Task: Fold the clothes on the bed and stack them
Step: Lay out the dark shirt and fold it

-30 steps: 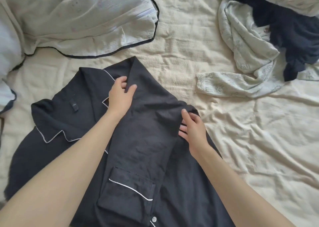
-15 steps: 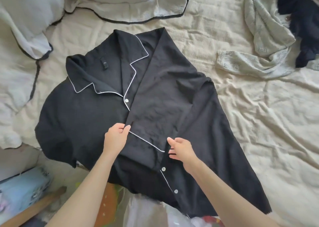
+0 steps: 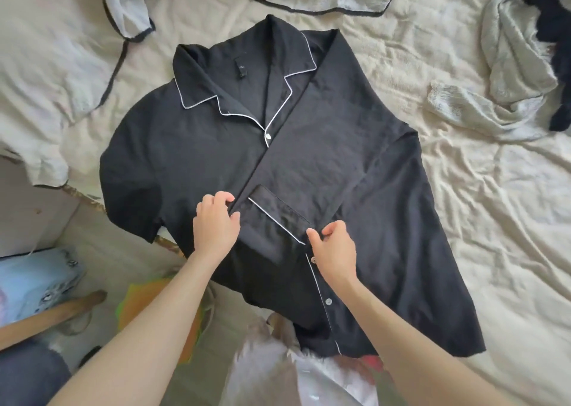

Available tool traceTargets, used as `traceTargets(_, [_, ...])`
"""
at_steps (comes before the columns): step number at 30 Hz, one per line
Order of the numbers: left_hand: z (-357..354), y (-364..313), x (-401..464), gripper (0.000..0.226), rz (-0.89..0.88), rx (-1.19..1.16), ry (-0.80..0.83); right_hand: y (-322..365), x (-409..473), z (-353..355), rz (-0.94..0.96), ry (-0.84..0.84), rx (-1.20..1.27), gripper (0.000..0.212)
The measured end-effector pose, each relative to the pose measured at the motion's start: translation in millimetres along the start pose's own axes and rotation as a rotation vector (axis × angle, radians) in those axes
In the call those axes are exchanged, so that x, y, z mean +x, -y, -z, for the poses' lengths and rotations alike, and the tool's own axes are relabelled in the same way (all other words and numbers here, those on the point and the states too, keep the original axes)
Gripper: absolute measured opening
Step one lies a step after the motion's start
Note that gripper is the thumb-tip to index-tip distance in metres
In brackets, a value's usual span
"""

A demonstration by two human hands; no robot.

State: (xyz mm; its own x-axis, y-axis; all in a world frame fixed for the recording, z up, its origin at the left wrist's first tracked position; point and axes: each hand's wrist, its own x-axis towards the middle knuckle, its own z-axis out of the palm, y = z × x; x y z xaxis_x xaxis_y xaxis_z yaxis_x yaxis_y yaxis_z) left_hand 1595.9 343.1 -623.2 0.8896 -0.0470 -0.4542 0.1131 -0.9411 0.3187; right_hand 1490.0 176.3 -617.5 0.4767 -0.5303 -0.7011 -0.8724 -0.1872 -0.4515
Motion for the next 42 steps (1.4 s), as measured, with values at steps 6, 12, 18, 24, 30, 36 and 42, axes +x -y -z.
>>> traceTargets(6, [-18.7, -13.5, 5.7, 0.049, -0.156, 0.041, 0.163, 13.4, 6.8, -13.6, 0.013, 0.073, -0.012, 0.046])
traceTargets(12, [-13.6, -8.1, 12.8, 0.032, -0.106, -0.068, 0.179, 18.5, -9.4, -20.4, 0.145, 0.078, 0.100, 0.023])
traceTargets(18, [9.6, 51.6, -22.5, 0.021, 0.121, -0.783, 0.248, -0.3, -63.7, -40.8, 0.736, 0.257, -0.277, 0.012])
traceTargets(24, [-2.6, 103.1, -64.1, 0.037, 0.577, -1.128, 0.449, -12.3, -77.3, -68.8, 0.797, 0.676, -0.739, 0.023])
traceTargets(30, [-40.7, 127.2, -77.0, 0.023, 0.591, -0.919, 0.244, -8.6, -70.1, -73.6, 0.923, 0.210, -0.698, 0.025])
traceTargets(36, [-44.1, 151.1, -51.8, 0.036, 0.554, -0.835, 0.153, -5.4, -48.3, -72.3, 0.840, 0.175, -1.038, 0.055])
traceTargets(42, [-65.7, 159.2, -56.4, 0.032, 0.471, -0.809, 0.437, -18.3, -39.9, -79.0, 0.815, 0.194, -1.177, 0.063])
